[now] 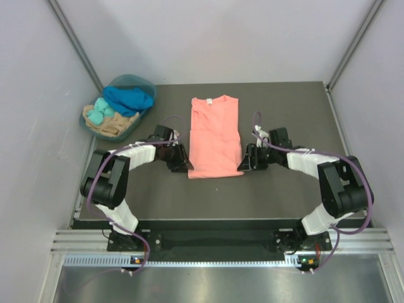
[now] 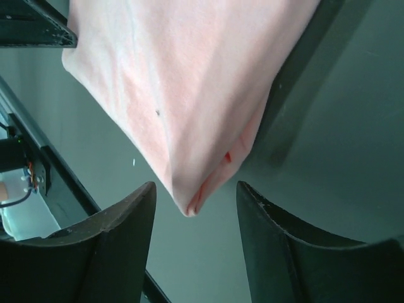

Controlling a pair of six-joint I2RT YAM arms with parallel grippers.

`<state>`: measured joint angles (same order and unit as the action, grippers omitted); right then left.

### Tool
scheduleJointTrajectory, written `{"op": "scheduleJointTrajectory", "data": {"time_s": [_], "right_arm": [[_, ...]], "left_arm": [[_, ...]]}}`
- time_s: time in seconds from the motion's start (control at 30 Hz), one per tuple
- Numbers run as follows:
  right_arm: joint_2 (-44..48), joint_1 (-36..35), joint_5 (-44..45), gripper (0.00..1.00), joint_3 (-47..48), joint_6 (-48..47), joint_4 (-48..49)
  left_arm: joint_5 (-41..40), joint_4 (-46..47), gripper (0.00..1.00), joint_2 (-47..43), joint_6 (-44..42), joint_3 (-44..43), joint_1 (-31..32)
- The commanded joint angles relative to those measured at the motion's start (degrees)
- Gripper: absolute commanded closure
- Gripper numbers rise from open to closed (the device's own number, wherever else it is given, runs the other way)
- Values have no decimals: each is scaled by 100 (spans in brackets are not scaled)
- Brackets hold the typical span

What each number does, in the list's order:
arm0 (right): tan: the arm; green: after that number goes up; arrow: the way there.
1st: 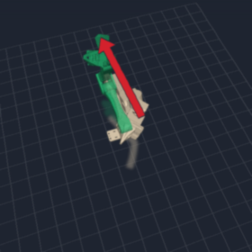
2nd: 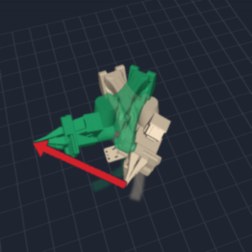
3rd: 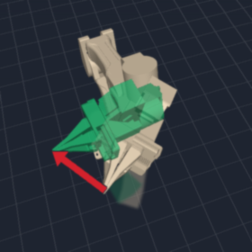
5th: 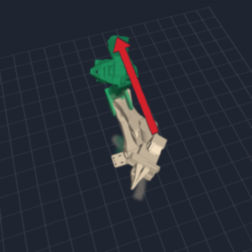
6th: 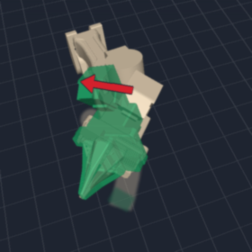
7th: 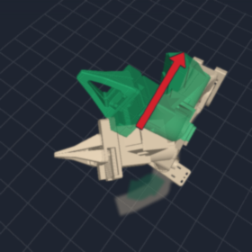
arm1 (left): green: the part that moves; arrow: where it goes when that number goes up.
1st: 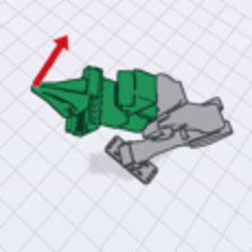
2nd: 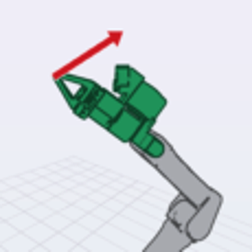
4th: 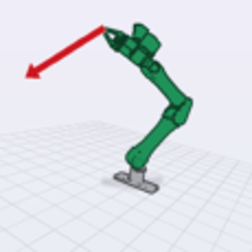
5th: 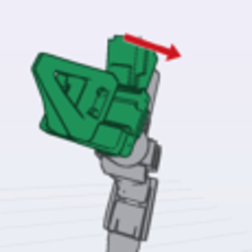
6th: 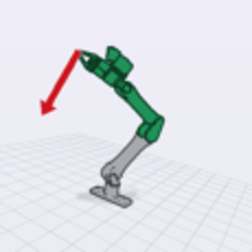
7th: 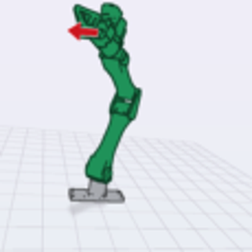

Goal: Fold and stack the t-shirts
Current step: Fold the tshirt

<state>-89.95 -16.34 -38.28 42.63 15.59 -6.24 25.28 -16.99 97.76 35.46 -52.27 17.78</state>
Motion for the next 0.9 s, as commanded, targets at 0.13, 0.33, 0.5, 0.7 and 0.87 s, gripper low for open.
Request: {"op": "scheduleJointTrajectory", "data": {"time_s": [0.13,0.33,0.5,0.7,0.87], "right_arm": [[66,-89,-232,51,-114,110,580],[-84,-80,-338,52,-308,295,975],[-93,-80,-207,85,-422,304,1029],[-259,-89,128,100,-466,260,782],[-356,-80,338,100,-475,383,756]], "left_arm": [[109,284,74,-125,4,112,50],[74,170,91,-64,5,182,103],[-137,30,100,-55,13,261,120],[-576,-190,100,-46,13,305,129],[-884,-463,100,-2,-13,296,138]]}}
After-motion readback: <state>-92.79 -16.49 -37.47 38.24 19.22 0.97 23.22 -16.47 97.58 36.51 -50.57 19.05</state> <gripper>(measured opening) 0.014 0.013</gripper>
